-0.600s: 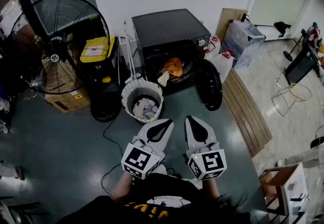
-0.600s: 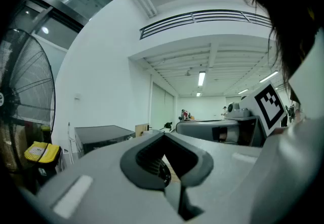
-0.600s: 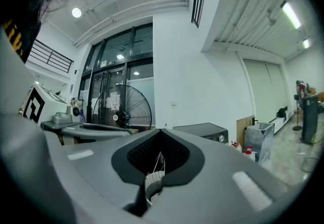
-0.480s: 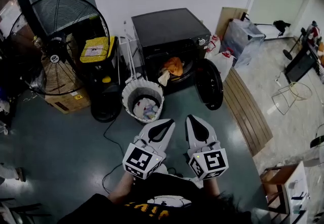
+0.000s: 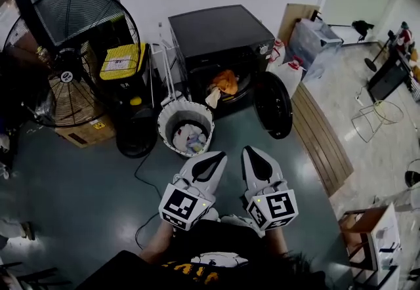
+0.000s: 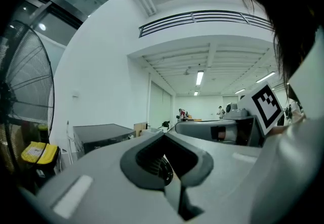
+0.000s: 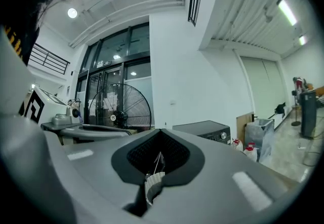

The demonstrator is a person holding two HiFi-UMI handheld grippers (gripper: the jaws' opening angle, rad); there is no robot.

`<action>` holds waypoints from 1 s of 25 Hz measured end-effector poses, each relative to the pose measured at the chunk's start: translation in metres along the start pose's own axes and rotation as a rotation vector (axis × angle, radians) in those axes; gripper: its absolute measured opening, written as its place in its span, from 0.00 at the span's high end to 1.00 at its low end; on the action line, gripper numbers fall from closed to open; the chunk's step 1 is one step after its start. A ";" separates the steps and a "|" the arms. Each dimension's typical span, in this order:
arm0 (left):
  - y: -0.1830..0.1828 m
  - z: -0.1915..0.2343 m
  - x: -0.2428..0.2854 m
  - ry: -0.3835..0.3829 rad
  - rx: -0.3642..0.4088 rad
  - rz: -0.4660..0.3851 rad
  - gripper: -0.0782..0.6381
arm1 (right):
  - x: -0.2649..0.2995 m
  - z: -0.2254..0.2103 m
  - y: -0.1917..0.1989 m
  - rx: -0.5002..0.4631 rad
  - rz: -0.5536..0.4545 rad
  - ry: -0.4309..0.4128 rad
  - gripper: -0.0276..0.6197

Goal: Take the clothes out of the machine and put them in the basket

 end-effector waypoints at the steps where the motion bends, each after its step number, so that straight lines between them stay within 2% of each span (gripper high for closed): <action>1: 0.002 0.003 0.000 0.001 -0.004 -0.004 0.89 | 0.002 0.000 0.001 -0.001 0.001 0.002 0.94; 16: 0.020 0.017 0.022 0.051 -0.049 0.001 0.89 | 0.019 -0.015 0.008 -0.011 0.031 0.050 0.94; 25: 0.030 0.036 0.073 -0.018 -0.053 0.053 0.89 | 0.059 -0.070 -0.001 0.014 0.063 0.002 0.94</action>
Point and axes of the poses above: the fingertips, and each gripper's own axes: x forward along the fingers, z to its left, y out of its underside, the point moved 6 cm from there along -x, backward along the fingers, and after that the axes turned 15 degrees about x, right-handed, at the moved point
